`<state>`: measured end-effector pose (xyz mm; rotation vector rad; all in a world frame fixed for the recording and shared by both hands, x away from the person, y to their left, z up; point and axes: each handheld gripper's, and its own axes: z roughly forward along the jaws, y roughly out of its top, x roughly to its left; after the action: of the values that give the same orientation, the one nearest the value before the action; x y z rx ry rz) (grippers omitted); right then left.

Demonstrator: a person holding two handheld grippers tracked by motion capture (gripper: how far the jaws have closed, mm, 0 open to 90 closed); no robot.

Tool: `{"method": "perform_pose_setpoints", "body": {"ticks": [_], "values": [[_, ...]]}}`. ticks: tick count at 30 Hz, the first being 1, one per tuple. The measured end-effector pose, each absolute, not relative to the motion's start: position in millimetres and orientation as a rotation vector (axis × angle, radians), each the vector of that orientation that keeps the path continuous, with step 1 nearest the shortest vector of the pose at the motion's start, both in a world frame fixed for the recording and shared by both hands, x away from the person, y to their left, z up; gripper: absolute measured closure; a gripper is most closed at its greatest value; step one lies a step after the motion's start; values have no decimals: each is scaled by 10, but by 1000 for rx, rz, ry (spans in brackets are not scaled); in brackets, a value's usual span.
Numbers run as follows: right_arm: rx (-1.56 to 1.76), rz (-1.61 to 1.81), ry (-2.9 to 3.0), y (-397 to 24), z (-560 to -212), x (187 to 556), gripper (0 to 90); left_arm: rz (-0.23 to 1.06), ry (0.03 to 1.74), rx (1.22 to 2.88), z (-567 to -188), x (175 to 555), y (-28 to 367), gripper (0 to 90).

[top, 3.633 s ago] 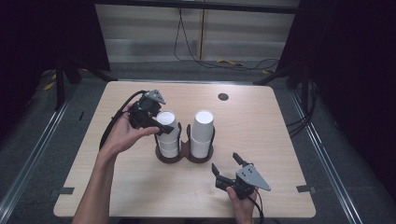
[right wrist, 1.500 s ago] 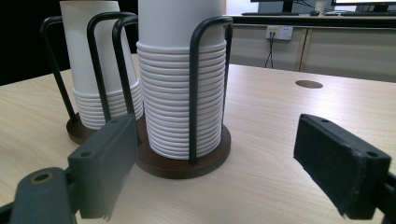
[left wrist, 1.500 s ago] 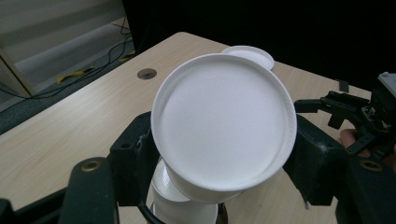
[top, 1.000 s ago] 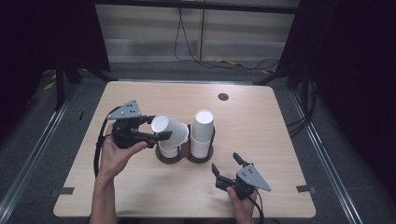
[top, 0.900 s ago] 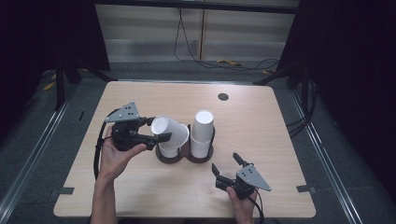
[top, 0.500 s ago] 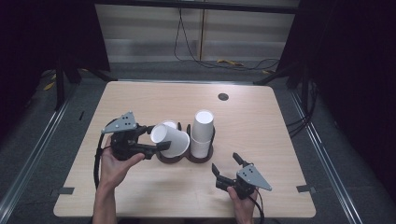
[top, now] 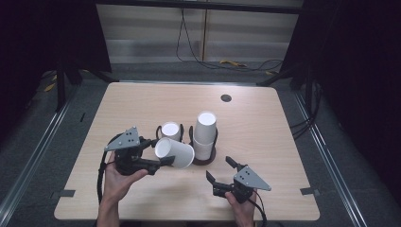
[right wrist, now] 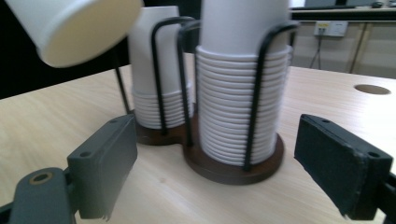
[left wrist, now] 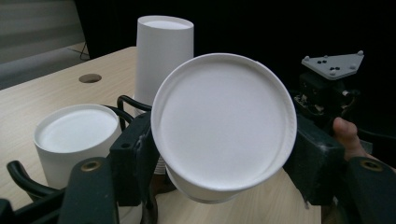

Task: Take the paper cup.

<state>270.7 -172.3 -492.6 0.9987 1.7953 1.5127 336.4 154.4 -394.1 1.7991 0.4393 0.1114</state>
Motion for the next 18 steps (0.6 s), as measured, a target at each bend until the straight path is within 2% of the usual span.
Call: {"method": "perform_pose_setpoints", "body": {"ticks": [18], "values": [[819,1647,1966,-1489,-4952,2630,129,-35,434,1839,-4362,3404,1351,328]]}}
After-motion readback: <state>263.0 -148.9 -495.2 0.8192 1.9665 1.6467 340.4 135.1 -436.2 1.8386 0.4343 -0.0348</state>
